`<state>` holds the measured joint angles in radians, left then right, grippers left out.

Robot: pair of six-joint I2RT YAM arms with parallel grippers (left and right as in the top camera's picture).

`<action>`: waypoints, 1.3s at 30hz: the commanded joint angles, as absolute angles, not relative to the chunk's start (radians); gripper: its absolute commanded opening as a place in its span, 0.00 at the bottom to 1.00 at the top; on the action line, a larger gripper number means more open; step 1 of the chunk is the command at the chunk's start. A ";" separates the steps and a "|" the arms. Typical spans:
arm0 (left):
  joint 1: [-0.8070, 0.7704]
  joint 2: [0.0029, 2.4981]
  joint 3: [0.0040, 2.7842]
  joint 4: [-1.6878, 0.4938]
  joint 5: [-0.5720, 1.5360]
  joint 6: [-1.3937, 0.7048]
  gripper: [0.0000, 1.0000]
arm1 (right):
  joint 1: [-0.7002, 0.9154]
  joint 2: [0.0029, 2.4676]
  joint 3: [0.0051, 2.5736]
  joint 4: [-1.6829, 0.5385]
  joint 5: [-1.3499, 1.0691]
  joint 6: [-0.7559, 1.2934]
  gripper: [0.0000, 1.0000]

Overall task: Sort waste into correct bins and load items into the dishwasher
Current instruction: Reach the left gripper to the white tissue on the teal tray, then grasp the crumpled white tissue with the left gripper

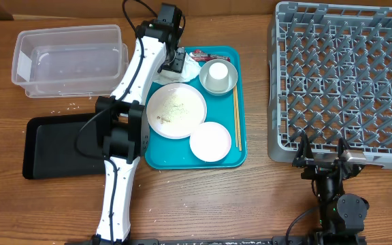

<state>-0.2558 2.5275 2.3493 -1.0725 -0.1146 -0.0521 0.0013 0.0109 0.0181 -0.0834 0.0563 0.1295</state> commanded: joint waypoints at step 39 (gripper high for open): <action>-0.257 2.506 2.392 -1.061 -0.104 -0.891 0.90 | -0.001 0.003 0.008 -0.078 0.062 0.123 1.00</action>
